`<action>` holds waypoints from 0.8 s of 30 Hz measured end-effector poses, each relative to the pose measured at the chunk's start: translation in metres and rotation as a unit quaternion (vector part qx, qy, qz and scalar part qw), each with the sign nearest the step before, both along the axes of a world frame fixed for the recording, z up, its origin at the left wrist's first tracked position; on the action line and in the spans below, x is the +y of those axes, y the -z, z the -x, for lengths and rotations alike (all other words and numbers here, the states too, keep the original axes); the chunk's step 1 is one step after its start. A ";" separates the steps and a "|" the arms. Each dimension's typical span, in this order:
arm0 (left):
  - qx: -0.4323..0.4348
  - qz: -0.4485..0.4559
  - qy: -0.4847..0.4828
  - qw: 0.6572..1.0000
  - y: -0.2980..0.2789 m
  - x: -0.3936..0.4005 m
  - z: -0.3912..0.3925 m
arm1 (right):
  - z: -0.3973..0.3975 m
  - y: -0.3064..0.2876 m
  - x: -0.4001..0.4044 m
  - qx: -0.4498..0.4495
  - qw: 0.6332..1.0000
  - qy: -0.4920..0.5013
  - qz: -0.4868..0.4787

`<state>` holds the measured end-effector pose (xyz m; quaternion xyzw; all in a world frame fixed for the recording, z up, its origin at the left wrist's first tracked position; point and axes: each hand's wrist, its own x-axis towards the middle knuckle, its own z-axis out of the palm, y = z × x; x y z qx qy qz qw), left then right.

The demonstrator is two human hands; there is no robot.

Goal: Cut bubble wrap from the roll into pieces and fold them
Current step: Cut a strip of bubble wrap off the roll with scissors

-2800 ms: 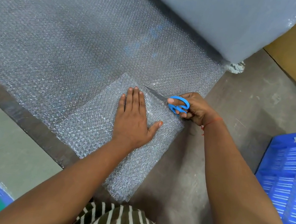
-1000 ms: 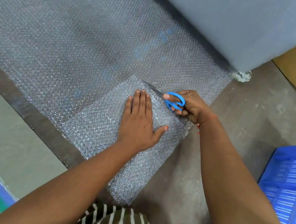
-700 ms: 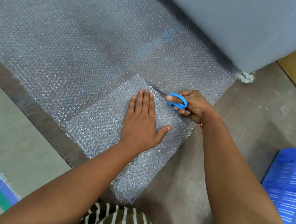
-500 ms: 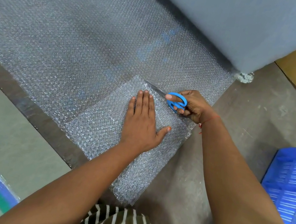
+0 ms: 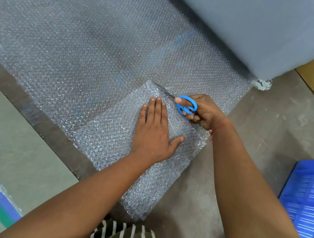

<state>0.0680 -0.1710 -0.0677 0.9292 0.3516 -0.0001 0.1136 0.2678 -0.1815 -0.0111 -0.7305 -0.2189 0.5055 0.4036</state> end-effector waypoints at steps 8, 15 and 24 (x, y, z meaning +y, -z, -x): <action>0.001 -0.001 0.000 1.000 -0.001 0.000 0.000 | -0.004 0.002 -0.002 0.015 1.000 0.004 -0.012; 0.007 0.003 0.001 1.000 -0.002 0.001 0.000 | 0.001 -0.004 0.010 0.020 1.000 0.020 0.003; 0.018 0.009 0.002 1.000 -0.003 0.002 0.000 | 0.004 -0.003 0.017 0.001 1.000 0.016 0.005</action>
